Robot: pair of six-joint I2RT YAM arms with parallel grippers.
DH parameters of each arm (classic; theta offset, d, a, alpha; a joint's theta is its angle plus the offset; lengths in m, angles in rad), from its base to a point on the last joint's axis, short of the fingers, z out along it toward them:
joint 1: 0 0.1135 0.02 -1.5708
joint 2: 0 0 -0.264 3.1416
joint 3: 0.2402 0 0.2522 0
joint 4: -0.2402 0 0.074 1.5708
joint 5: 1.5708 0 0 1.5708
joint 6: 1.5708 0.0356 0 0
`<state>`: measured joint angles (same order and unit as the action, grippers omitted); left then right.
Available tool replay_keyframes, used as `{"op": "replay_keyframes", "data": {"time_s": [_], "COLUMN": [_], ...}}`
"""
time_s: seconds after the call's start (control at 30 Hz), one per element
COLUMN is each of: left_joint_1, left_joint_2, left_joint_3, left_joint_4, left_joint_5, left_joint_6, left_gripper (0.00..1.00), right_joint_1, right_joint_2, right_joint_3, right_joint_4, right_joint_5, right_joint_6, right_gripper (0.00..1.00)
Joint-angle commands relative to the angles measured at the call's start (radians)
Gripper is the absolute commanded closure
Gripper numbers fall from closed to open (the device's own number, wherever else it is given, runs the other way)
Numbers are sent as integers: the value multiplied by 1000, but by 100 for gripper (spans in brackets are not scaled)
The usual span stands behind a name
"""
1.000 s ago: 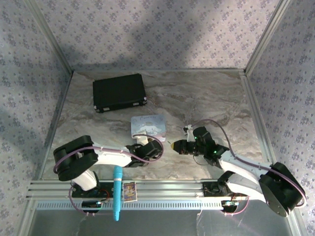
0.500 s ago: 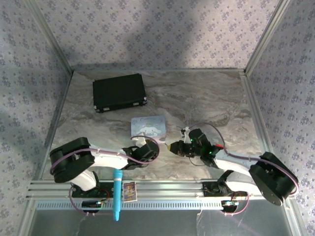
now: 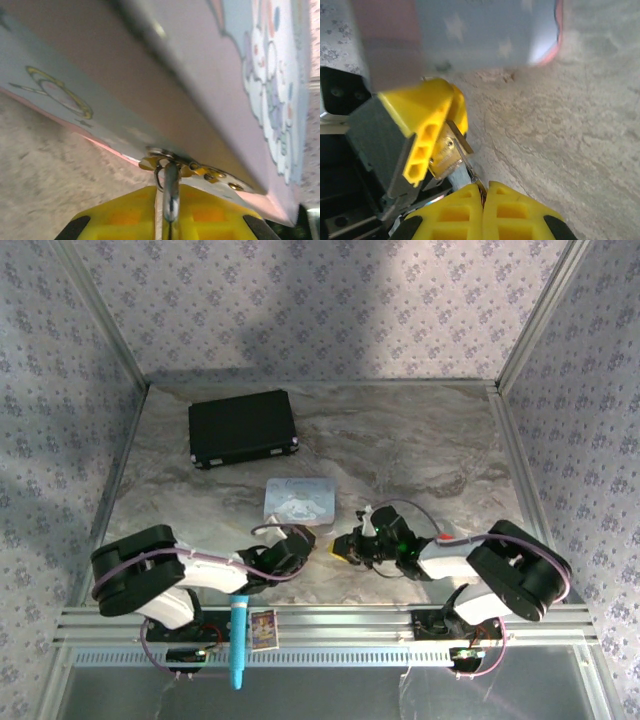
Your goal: Unlock the padlock with the key
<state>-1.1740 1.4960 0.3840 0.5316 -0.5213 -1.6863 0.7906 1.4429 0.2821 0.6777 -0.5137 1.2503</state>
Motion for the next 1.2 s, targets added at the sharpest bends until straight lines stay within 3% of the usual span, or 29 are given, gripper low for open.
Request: {"op": "replay_keyframes", "data": {"time_s": [0.0,0.4,1.17], "left_joint_1": [-4,-4,-1], "left_joint_2": [52,61,96], "left_joint_3": [-19,-27,-37], "left_joint_4": [196,203,294], "left_joint_5": [-16,-30,-16], "left_joint_6": [-54,-63,-59], "left_gripper": [98,100,100], "right_joint_1": [6,-30,-61], "right_joint_2": [36,129,119], "right_joint_3": [-5,-24,-31], "right_joint_4": [89,238,229], "right_joint_5": [-56,-156,-206], "right_joint_6": [53,109,92], "right_gripper": [100,100,100]}}
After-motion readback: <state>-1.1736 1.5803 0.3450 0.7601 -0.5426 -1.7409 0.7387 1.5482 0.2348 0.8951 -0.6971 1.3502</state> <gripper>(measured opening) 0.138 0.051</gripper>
